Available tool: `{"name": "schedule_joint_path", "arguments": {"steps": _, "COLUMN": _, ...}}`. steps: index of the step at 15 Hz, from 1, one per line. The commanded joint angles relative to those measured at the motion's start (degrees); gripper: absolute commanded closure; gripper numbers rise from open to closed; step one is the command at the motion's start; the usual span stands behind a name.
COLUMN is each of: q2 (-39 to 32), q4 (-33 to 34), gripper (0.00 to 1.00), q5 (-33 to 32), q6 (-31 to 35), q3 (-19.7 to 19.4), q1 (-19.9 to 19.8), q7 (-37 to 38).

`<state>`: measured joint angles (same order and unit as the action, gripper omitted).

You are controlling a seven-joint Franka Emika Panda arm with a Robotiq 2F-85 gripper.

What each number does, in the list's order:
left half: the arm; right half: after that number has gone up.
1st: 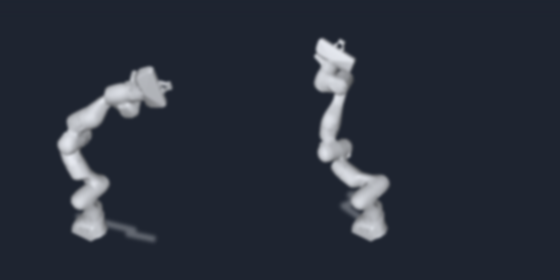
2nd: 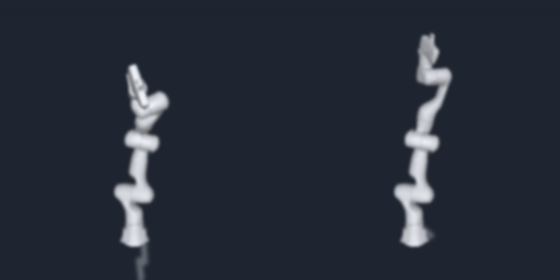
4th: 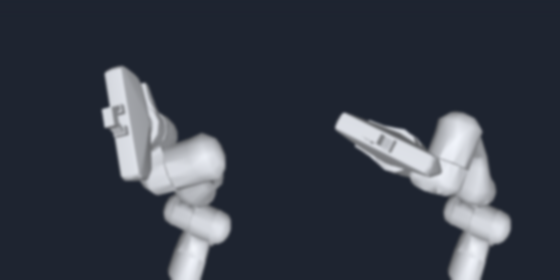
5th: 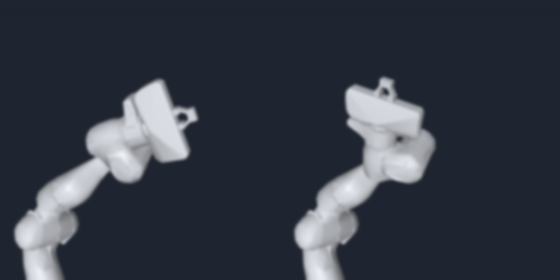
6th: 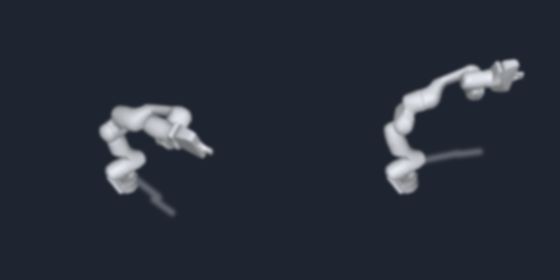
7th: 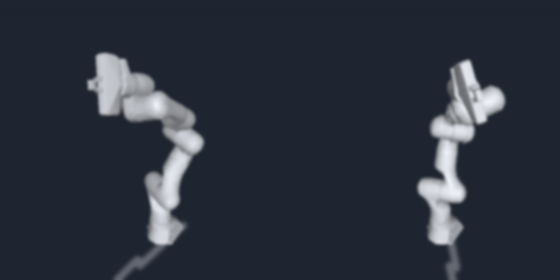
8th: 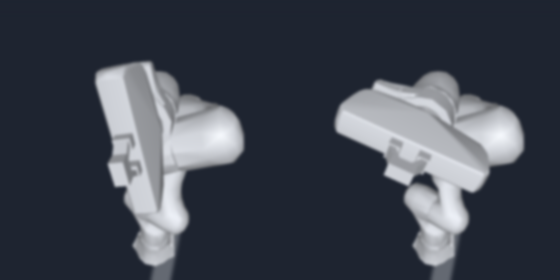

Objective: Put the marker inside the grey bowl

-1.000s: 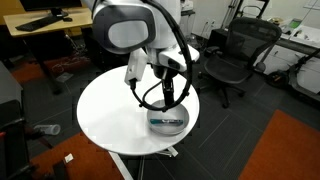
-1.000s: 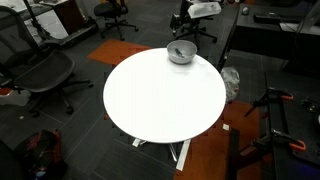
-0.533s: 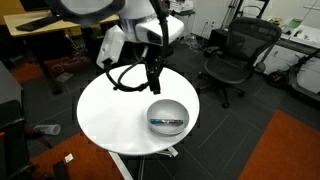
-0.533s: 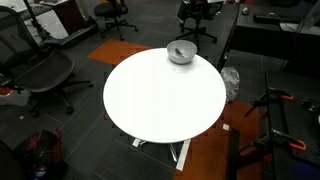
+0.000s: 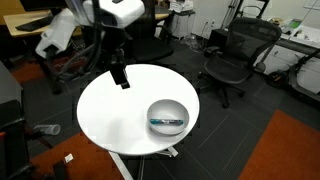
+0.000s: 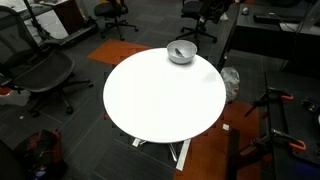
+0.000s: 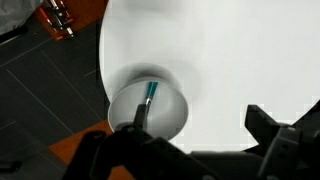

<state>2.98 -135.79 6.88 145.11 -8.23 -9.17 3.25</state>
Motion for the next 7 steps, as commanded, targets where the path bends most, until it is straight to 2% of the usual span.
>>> {"name": "schedule_joint_path", "arguments": {"steps": 1, "q2": 8.2, "q4": -6.9, "gripper": 0.00, "q5": 0.5, "q6": -2.0, "q3": -0.1, "q1": 0.7, "q7": -3.2}}
{"name": "schedule_joint_path", "arguments": {"steps": 2, "q2": 9.4, "q4": -7.9, "gripper": 0.00, "q5": 0.7, "q6": -2.5, "q3": -0.1, "q1": 0.9, "q7": -3.6}}
{"name": "schedule_joint_path", "arguments": {"steps": 3, "q2": 4.8, "q4": -4.5, "gripper": 0.00, "q5": -0.1, "q6": -0.8, "q3": -0.2, "q1": 0.6, "q7": -1.7}}
{"name": "schedule_joint_path", "arguments": {"steps": 7, "q2": 7.8, "q4": -7.1, "gripper": 0.00, "q5": -0.1, "q6": -1.0, "q3": -0.1, "q1": 0.9, "q7": -1.9}}
